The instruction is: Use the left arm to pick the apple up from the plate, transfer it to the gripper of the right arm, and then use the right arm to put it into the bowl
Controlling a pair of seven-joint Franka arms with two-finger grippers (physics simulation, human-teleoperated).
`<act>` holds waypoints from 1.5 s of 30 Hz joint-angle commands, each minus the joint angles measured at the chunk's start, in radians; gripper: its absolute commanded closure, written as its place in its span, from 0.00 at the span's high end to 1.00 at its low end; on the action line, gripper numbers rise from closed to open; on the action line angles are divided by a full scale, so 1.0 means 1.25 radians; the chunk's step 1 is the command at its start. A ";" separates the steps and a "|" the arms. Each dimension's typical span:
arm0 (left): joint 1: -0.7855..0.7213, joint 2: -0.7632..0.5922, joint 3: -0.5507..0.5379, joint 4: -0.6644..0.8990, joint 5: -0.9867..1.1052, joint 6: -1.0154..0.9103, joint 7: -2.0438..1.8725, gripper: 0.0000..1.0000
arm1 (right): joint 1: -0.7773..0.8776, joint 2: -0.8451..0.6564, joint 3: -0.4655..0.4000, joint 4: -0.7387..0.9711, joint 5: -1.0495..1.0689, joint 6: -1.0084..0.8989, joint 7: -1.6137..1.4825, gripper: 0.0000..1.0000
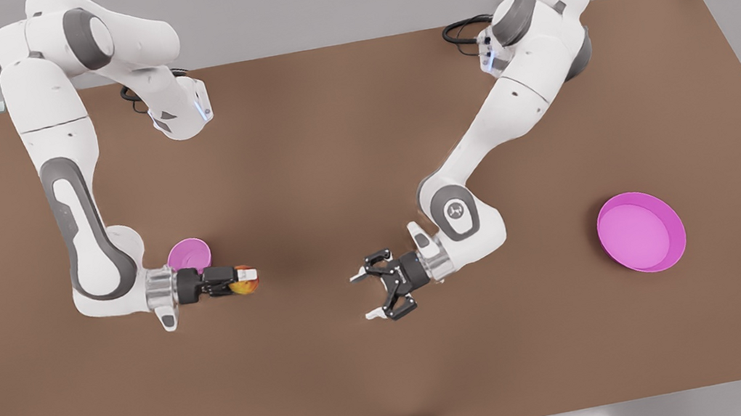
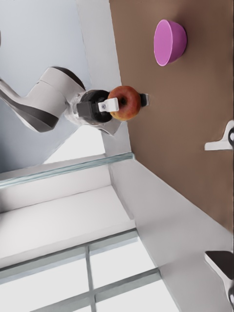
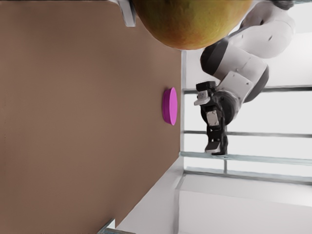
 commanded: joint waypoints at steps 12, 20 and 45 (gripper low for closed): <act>0.430 -0.458 0.047 0.008 1.391 -0.998 -1.626 1.00 | -0.097 -0.131 0.000 -0.090 -0.577 -0.074 -0.051 0.73; 0.116 -0.563 0.435 -0.037 1.208 -0.860 -1.905 1.00 | -0.101 -0.100 0.000 -0.105 -0.632 -0.009 -0.050 0.73; 0.115 -0.433 0.443 0.056 1.209 -0.838 -2.081 1.00 | -0.116 -0.061 -0.002 0.099 -0.770 -0.055 0.027 1.00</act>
